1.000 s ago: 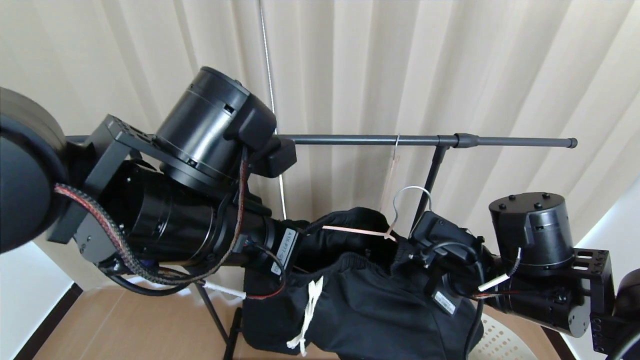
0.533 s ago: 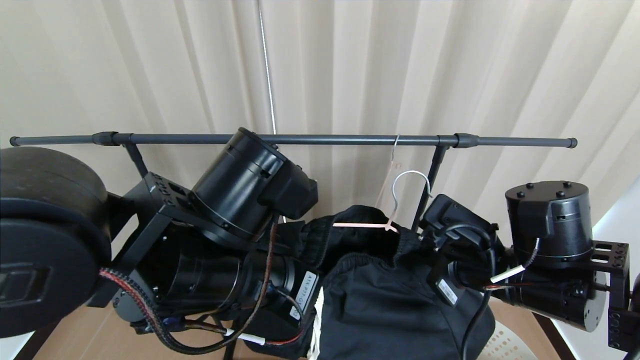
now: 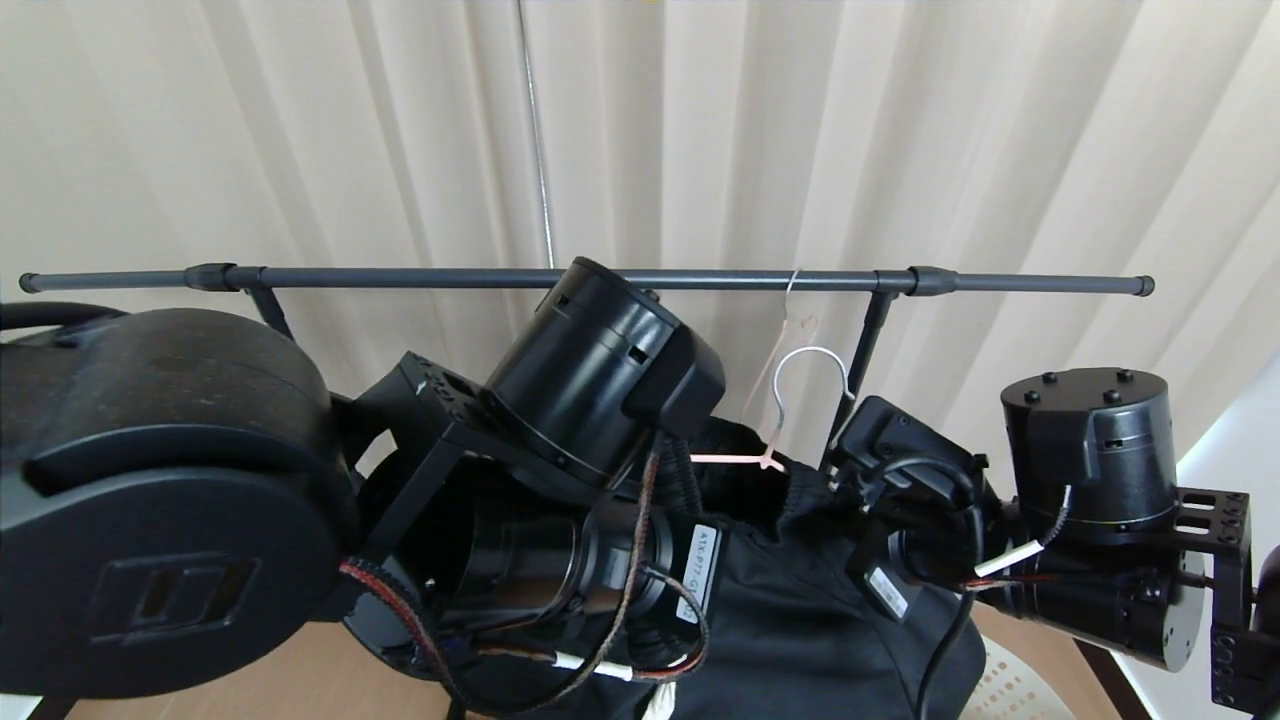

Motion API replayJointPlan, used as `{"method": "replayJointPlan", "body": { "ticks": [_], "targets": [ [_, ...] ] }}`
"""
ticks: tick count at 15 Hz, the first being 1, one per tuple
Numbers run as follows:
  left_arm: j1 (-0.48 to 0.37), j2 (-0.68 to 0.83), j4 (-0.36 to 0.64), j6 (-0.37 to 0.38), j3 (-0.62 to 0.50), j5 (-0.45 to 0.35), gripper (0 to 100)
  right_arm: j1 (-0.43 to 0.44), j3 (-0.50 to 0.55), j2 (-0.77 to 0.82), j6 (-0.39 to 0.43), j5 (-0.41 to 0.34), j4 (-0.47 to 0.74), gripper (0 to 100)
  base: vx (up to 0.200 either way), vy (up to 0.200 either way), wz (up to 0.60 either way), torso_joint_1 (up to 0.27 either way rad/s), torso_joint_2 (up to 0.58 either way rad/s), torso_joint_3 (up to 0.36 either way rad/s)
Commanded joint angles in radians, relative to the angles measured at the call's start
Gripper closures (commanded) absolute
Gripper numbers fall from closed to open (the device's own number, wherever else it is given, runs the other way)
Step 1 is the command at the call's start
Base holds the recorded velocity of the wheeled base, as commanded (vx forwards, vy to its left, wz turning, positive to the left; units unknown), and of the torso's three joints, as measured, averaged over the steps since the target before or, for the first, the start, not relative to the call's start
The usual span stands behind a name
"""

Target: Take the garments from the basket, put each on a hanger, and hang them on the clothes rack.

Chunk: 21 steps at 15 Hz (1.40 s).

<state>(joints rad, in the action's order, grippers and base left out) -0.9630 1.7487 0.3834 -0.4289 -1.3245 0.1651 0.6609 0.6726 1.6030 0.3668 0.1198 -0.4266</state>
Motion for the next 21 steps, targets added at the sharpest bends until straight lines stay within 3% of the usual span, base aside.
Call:
{"method": "replayJointPlan", "body": {
  "ticks": [1, 5, 11, 14, 18, 21],
  "targets": [
    [-0.003, 0.028, 0.000, -0.016, -0.050, 0.001, 100, 0.003, -0.001, 0.028, 0.001, 0.003, -0.018, 100, 0.000, 0.000, 0.00, 0.000, 0.00, 0.000],
    [-0.013, 0.028, 0.003, -0.031, -0.058, -0.015, 100, 0.008, -0.028, 0.068, 0.004, 0.009, -0.141, 100, 0.000, 0.000, 0.00, 0.000, 0.00, 0.000],
    [0.079, 0.023, 0.006, -0.017, -0.018, 0.057, 100, -0.014, -0.053, -0.014, 0.007, -0.019, -0.138, 100, 0.000, 0.000, 0.00, 0.000, 0.00, 0.000],
    [0.075, 0.028, -0.001, 0.027, 0.025, 0.085, 100, -0.014, -0.051, -0.017, 0.004, -0.022, -0.141, 100, 0.000, 0.000, 0.00, 0.000, 0.00, 0.000],
    [0.055, 0.055, -0.041, 0.027, 0.030, 0.086, 100, -0.012, -0.053, -0.017, 0.004, -0.038, -0.152, 100, 0.000, 0.000, 0.00, 0.000, 0.00, 0.000],
    [0.053, 0.061, -0.049, 0.027, 0.028, 0.086, 100, -0.006, -0.082, -0.009, 0.003, -0.058, -0.239, 100, 0.000, 0.000, 0.00, 0.000, 0.00, 0.000]
  ]
}}
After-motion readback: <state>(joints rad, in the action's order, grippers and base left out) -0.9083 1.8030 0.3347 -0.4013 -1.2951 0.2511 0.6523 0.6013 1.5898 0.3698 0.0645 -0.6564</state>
